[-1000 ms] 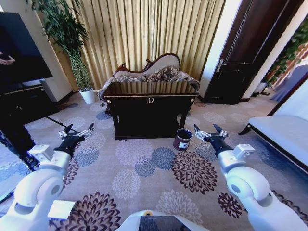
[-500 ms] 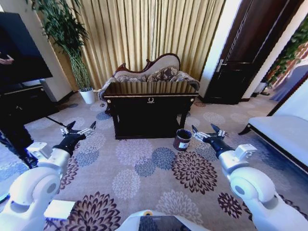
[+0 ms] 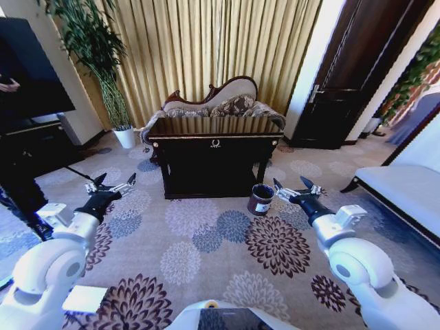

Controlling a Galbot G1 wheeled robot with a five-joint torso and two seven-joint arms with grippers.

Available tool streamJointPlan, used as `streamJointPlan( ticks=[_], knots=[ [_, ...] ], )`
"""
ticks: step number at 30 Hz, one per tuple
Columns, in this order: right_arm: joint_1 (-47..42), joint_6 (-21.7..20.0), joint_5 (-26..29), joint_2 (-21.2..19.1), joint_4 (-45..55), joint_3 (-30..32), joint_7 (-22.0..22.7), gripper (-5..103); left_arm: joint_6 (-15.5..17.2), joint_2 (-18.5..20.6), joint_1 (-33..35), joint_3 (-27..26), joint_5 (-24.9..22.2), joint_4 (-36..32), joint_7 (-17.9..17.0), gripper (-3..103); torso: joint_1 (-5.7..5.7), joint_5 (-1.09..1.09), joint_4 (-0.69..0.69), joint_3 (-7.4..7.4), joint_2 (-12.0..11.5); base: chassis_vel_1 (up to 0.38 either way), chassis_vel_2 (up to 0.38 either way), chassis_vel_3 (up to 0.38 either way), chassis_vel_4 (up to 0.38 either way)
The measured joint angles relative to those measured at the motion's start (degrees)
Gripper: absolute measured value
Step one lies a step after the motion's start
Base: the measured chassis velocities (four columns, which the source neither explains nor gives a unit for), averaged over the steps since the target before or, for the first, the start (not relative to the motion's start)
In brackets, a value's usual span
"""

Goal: Move to the front of the table and place the trash on the table into the trash bin.

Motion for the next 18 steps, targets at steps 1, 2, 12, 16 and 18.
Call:
streamJointPlan(
  ticks=[1,2,12,16,18],
  knots=[
    [0.01,0.0,-0.01,0.03,0.0,0.01,0.02,100,0.01,-0.01,0.0,0.01,0.01,0.0,0.0,100,0.0,0.0,0.0,0.0,0.0,0.0,0.0,0.0,0.0],
    [0.01,0.0,-0.02,0.07,0.0,0.02,0.06,100,0.02,-0.04,0.0,0.02,0.02,0.0,-0.01,100,0.0,0.0,0.0,0.0,0.0,0.0,0.0,0.0,0.0],
    [-0.2,0.0,-0.05,0.06,0.23,0.32,0.19,100,0.15,-0.63,-0.05,0.19,0.26,-0.29,-0.28,100,0.0,0.0,0.0,0.0,0.0,0.0,0.0,0.0,0.0],
    [-0.43,0.01,-0.07,-0.04,0.48,0.47,0.22,100,0.27,-1.01,0.08,0.24,0.51,-0.45,-0.36,100,0.0,0.0,0.0,0.0,0.0,0.0,0.0,0.0,0.0],
    [-0.43,0.01,-0.07,-0.07,0.52,0.47,0.23,100,0.29,-1.04,0.14,0.23,0.57,-0.51,-0.38,100,0.0,0.0,0.0,0.0,0.0,0.0,0.0,0.0,0.0]
  ],
)
